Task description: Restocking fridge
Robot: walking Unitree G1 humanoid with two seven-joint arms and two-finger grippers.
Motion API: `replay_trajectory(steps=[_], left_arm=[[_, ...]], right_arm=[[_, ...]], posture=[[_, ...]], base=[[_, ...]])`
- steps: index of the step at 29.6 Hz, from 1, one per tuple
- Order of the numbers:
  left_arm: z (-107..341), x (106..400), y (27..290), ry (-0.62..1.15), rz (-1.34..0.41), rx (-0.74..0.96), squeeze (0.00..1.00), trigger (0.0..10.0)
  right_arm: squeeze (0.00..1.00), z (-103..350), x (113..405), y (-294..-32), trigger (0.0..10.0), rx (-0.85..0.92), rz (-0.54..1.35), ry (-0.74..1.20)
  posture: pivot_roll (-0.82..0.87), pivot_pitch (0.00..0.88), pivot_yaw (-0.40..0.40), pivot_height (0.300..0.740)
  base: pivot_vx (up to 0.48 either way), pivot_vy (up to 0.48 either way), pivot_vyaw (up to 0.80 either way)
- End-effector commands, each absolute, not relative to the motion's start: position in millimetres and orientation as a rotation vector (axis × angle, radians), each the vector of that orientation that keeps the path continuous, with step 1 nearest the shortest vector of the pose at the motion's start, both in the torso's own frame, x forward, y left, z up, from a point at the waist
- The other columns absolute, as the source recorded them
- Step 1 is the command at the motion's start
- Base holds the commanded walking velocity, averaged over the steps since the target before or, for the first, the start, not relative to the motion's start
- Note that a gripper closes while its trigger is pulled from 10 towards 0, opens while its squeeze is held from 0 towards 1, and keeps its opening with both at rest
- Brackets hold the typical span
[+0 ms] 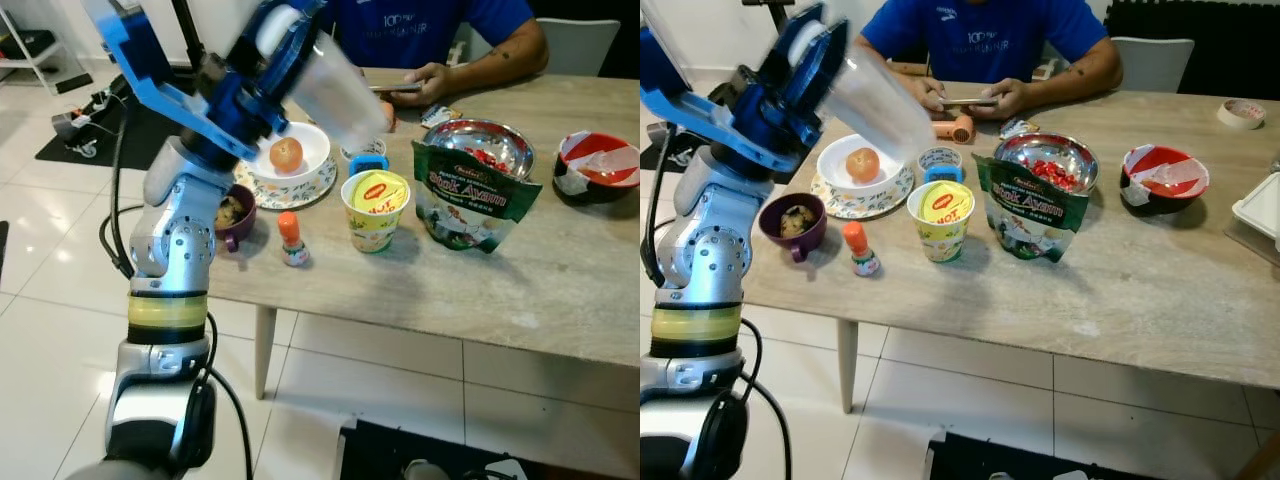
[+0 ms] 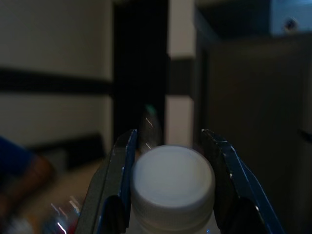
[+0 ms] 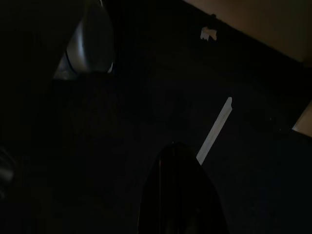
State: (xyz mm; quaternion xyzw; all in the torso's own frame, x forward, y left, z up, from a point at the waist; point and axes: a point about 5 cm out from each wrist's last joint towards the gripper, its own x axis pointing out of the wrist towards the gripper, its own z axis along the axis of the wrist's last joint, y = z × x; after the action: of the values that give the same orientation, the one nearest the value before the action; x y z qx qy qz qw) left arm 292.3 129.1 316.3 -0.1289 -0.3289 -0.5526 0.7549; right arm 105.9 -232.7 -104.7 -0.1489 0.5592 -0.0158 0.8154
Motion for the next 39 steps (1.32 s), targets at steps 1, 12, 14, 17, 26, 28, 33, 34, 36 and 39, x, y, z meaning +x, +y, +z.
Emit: replay_trajectory(steps=[1, 12, 14, 17, 26, 28, 33, 34, 36, 39], left_arm=[[311.0, 284.5, 131.4, -0.677, -1.265, -0.263, 0.00, 10.0], [203.9, 246.4, 123.6, -0.143, -1.535, -0.270, 0.00, 10.0], [189.7, 246.7, 122.2, -0.082, -1.528, -0.253, 0.00, 10.0], [149.2, 246.2, 120.0, 0.096, -1.495, -0.206, 0.00, 10.0], [36.7, 241.8, 143.7, 0.505, -1.185, 0.099, 0.00, 10.0], [7.8, 231.4, 153.6, 0.623, -1.123, 0.193, 0.00, 10.0], [-25.4, 211.5, 166.8, 0.778, -1.052, 0.314, 0.00, 10.0], [-25.4, 211.5, 166.8, 0.778, -1.052, 0.314, 0.00, 10.0], [-36.9, 203.7, 172.4, 0.830, -1.008, 0.356, 0.00, 10.0], [-51.3, 194.3, 180.6, 0.891, -0.930, 0.439, 0.00, 10.0]], right_arm=[[0.00, -107.2, 97.0, -232.1, 10.0, -0.300, -0.037, 1.222], [0.00, -107.2, 97.6, -232.1, 10.0, -0.300, -0.021, 1.231], [0.00, -107.2, 97.8, -231.9, 10.0, -0.300, -0.020, 1.232], [0.00, -107.2, 98.6, -231.4, 10.0, -0.299, -0.019, 1.232], [0.00, -107.2, 97.7, -232.7, 10.0, -0.306, -0.018, 1.238], [0.00, -107.2, 97.4, -232.6, 10.0, -0.308, -0.017, 1.239], [0.00, -107.3, 97.5, -232.3, 10.0, -0.310, -0.015, 1.239], [0.00, -107.3, 97.5, -232.3, 10.0, -0.310, -0.015, 1.239], [0.00, -107.3, 97.5, -232.3, 10.0, -0.312, -0.014, 1.239], [0.00, -107.3, 97.6, -232.5, 10.0, -0.314, -0.014, 1.240]], posture=[[-0.02, 0.125, 0.050, 0.740], [-0.01, 0.117, 0.038, 0.740], [-0.01, 0.115, 0.039, 0.740], [-0.02, 0.117, 0.042, 0.740], [-0.02, 0.114, 0.039, 0.740], [-0.02, 0.112, 0.040, 0.740], [-0.02, 0.111, 0.038, 0.740], [-0.02, 0.111, 0.038, 0.740], [-0.02, 0.112, 0.037, 0.740], [-0.02, 0.111, 0.034, 0.740]], base=[[0.000, 0.000, 0.00], [0.000, 0.000, 0.00], [0.000, 0.000, 0.00], [0.000, 0.000, 0.00], [0.000, 0.000, 0.00], [0.000, 0.000, 0.00], [0.000, 0.000, 0.00], [0.000, 0.000, 0.00], [0.000, 0.000, 0.00], [0.000, 0.000, 0.00]])
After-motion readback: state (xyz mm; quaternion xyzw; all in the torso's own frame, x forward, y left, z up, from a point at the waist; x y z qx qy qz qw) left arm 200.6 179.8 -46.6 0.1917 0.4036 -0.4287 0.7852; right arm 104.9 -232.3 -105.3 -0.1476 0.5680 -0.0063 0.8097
